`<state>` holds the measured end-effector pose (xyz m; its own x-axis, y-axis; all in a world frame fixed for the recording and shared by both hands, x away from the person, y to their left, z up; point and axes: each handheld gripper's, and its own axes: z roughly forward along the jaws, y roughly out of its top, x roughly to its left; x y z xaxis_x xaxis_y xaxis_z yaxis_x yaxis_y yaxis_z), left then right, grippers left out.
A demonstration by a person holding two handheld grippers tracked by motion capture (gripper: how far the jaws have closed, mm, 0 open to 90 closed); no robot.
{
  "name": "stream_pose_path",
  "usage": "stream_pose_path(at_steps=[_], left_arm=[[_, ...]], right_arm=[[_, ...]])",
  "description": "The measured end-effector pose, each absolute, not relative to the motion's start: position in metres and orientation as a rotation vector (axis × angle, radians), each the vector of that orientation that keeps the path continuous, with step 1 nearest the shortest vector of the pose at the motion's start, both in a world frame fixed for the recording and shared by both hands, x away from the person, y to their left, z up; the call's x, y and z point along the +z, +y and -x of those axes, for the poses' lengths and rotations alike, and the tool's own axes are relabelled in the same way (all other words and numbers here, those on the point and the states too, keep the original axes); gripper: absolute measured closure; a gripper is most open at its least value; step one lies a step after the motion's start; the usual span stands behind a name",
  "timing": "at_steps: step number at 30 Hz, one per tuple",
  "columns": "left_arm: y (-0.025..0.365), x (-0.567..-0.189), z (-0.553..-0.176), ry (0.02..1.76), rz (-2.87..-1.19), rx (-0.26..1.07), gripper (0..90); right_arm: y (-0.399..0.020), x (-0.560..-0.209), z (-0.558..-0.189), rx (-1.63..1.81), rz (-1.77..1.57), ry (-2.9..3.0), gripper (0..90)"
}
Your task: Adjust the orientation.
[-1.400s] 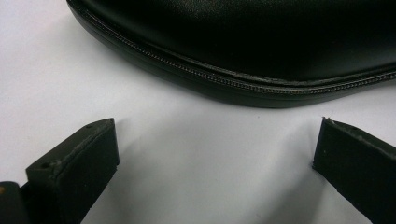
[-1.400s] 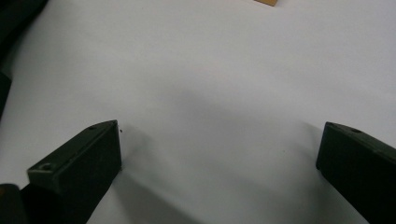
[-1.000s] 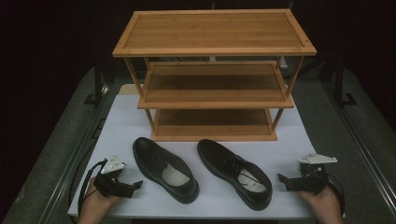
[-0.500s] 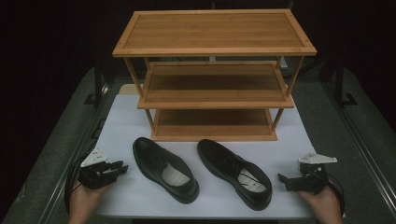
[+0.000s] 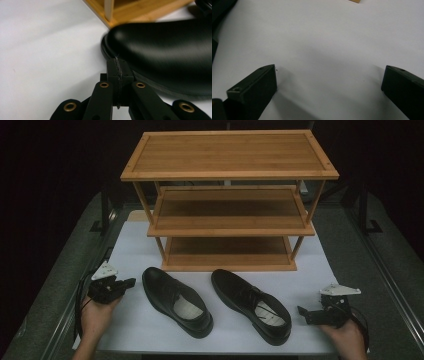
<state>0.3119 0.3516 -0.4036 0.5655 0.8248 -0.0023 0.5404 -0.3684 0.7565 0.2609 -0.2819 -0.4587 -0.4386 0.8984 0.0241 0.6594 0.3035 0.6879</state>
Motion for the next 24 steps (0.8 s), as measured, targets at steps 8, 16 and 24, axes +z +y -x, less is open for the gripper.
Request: stream_pose_path(at_steps=[8, 16, 24], left_arm=[[0.346, -0.391, -0.346, 1.070, -2.053, 0.549, 90.0], [0.342, -0.403, -0.367, 1.055, -2.086, 0.519, 90.0], [0.341, -0.424, -0.373, 1.093, -2.083, 0.469, 90.0]], right_arm=[[-0.282, -0.459, -0.261, 0.904, -1.393, 2.210, 0.0], [-0.282, -0.459, -0.261, 0.904, -1.392, 2.210, 0.0], [-0.282, -0.459, -0.261, 0.904, -1.392, 2.210, 0.0]])
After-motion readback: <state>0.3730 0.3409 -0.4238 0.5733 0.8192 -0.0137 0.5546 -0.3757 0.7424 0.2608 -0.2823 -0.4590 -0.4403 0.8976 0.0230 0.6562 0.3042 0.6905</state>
